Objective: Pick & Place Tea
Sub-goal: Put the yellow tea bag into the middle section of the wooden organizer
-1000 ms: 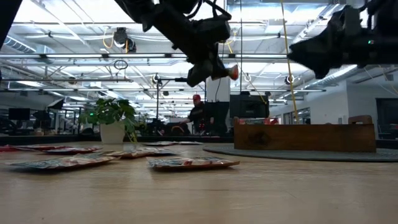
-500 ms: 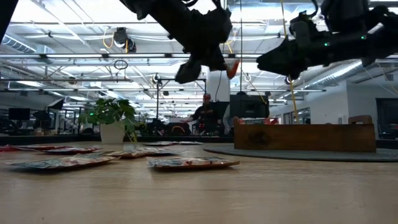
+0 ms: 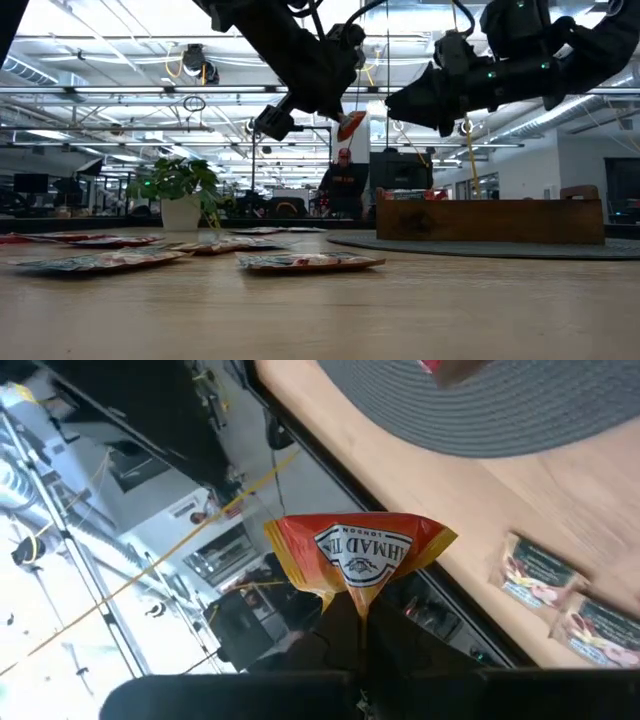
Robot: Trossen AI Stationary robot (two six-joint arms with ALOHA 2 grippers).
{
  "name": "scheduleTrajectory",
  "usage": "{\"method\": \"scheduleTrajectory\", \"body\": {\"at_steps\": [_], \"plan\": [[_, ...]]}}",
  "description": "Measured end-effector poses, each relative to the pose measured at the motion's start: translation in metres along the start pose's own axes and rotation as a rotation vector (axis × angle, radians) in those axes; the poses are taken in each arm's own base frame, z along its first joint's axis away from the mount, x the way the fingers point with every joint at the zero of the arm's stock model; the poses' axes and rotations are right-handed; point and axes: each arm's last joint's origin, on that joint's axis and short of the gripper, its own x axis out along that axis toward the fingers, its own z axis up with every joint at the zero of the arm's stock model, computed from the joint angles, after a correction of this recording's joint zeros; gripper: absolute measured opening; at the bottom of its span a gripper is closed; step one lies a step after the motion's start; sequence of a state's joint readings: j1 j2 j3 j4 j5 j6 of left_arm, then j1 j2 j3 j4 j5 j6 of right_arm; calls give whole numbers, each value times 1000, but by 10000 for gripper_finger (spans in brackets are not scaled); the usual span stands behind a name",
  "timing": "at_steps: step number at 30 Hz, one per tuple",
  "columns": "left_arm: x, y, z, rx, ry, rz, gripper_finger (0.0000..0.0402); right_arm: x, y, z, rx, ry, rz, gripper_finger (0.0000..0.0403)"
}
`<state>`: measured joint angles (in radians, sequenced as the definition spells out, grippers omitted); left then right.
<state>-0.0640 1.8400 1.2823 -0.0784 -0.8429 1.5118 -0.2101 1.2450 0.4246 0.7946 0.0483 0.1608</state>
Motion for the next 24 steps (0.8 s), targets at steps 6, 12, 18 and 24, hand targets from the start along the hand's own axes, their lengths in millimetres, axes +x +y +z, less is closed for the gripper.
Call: {"method": "scheduleTrajectory", "body": {"at_steps": [6, 12, 18, 24], "plan": [[-3, 1, 3, 5, -13, 8, 6, 12, -4, -5, -29, 38, -22, 165], [-5, 0, 5, 21, -18, 5, 5, 27, -2, -2, -24, 60, -20, 245], [-5, -3, 5, 57, -18, -18, 4, 39, 2, 11, 8, 70, 34, 314], [-8, -7, 7, 89, -20, -37, 3, 46, -2, 12, 21, 135, 102, 317]]}}
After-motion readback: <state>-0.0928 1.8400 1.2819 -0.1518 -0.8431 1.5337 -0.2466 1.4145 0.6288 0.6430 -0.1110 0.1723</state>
